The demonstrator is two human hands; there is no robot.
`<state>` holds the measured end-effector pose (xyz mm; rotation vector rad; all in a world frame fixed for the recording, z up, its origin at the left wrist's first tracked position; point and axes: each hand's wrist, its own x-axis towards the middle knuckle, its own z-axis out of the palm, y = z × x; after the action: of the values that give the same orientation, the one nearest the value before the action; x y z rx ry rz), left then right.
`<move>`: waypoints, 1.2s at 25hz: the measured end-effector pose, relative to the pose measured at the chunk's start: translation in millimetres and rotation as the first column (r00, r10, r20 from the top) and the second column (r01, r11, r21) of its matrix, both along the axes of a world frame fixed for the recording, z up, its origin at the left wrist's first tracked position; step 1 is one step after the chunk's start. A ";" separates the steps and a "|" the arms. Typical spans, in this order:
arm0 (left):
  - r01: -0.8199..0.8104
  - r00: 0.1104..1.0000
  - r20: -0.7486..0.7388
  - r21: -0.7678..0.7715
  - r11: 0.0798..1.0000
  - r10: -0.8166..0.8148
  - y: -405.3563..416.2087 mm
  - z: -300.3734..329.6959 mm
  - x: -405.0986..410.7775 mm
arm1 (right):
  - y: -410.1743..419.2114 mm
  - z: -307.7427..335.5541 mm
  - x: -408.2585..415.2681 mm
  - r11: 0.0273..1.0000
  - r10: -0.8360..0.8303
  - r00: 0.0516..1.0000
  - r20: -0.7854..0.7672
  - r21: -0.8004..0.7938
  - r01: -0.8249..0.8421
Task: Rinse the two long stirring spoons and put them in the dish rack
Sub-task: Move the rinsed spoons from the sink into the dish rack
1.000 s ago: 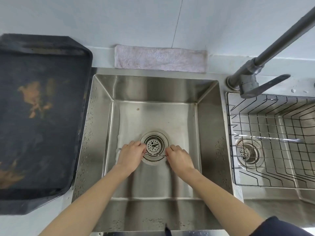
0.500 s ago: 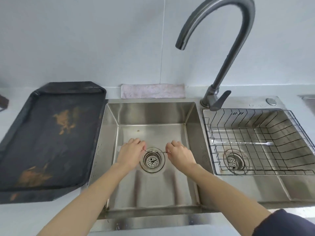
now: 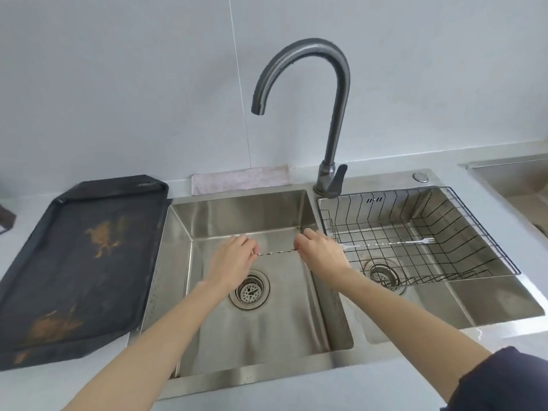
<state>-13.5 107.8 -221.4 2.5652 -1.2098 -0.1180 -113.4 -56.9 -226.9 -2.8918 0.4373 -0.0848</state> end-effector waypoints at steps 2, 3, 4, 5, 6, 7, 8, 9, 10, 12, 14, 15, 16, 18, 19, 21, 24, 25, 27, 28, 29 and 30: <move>0.026 1.000 0.013 -0.007 1.000 -0.026 -20.4 1.5 -12.2 | -19.5 5.1 -16.8 1.000 -0.027 1.000 0.006 -0.003 0.027; 0.042 0.999 0.015 -0.011 0.999 -0.042 -31.6 2.0 -18.4 | -29.9 7.5 -25.8 0.999 -0.038 0.999 0.010 -0.001 0.038; 0.058 0.998 0.016 -0.016 0.998 -0.058 -43.2 2.3 -24.2 | -40.6 9.6 -34.7 0.999 -0.047 0.999 0.015 0.003 0.047; 0.074 0.997 0.013 -0.021 0.997 -0.074 -56.3 1.9 -30.7 | -52.6 11.5 -44.3 0.998 -0.056 0.998 0.019 0.004 0.056; 0.087 0.996 0.008 -0.029 0.996 -0.086 -68.7 1.9 -36.8 | -63.9 12.9 -52.5 0.998 -0.061 0.998 0.019 -0.001 0.061; 0.095 0.995 0.001 -0.037 0.995 -0.096 -80.8 1.7 -42.7 | -75.2 14.0 -59.9 0.998 -0.065 0.998 0.017 -0.010 0.065; 0.102 0.995 -0.005 -0.040 0.994 -0.102 -92.8 1.5 -48.8 | -86.7 14.9 -66.6 0.998 -0.067 0.998 0.014 -0.020 0.067; 0.106 0.994 -0.008 -0.042 0.993 -0.107 -103.9 1.5 -54.1 | -97.6 15.7 -72.1 0.997 -0.067 0.998 0.014 -0.029 0.067; 0.111 0.994 -0.010 -0.040 0.993 -0.112 -115.9 0.8 -59.8 | -109.6 15.9 -78.2 0.997 -0.066 0.998 0.017 -0.036 0.066; 0.120 0.993 -0.013 -0.034 0.992 -0.121 -136.6 0.5 -70.0 | -130.9 15.5 -88.9 0.997 -0.065 0.998 0.016 -0.046 0.066; 0.135 0.991 -0.008 -0.023 0.991 -0.135 -156.7 0.4 -80.9 | -151.2 14.6 -99.0 0.996 -0.066 0.998 -0.004 -0.055 0.066; 0.139 0.990 -0.003 -0.019 0.990 -0.139 -167.5 0.3 -86.5 | -162.1 13.9 -104.1 0.996 -0.065 0.998 -0.014 -0.059 0.064; 0.139 0.990 0.004 -0.016 0.990 -0.139 -177.2 0.9 -91.3 | -171.6 13.2 -108.2 0.996 -0.062 0.998 -0.025 -0.064 0.061; 0.137 0.990 0.011 -0.007 0.990 -0.137 -195.9 0.3 -100.0 | -190.7 12.0 -116.0 0.996 -0.054 0.998 -0.045 -0.072 0.051; 0.142 0.990 0.006 -0.002 0.990 -0.142 -205.2 -0.7 -103.3 | -200.2 11.1 -119.1 0.996 -0.055 0.997 -0.053 -0.072 0.051; 0.159 0.987 -0.010 0.016 0.987 -0.159 -224.1 -3.9 -109.8 | -219.6 6.9 -125.5 0.996 -0.071 0.994 -0.080 -0.058 0.066; 0.180 0.984 -0.028 0.074 0.981 -0.178 -247.4 -13.4 -116.4 | -241.2 -5.7 -132.6 0.996 -0.092 0.988 -0.124 -0.007 0.092; 0.182 0.983 -0.038 0.090 0.979 -0.179 -254.4 -17.5 -117.7 | -247.3 -10.7 -133.9 0.995 -0.095 0.985 -0.145 0.009 0.098; 0.188 0.981 -0.069 0.122 0.975 -0.181 -263.3 -26.0 -118.5 | -254.8 -21.0 -135.4 0.994 -0.094 0.977 -0.191 0.029 0.102; 0.197 0.979 -0.085 0.142 0.970 -0.186 -267.1 -31.1 -118.2 | -257.8 -26.3 -135.6 0.994 -0.095 0.973 -0.210 0.038 0.105; 0.204 0.977 -0.101 0.166 0.965 -0.189 -270.2 -36.0 -118.6 | -260.1 -30.7 -135.8 0.993 -0.097 0.969 -0.229 0.046 0.110; 0.208 0.976 -0.111 0.186 0.960 -0.190 -273.0 -41.2 -119.0 | -262.8 -36.1 -135.2 0.992 -0.099 0.964 -0.245 0.055 0.116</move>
<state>-132.5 -165.2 -262.6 2.5601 -1.4847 -0.4149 -248.6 -319.7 -263.0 -2.8181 0.6270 0.2640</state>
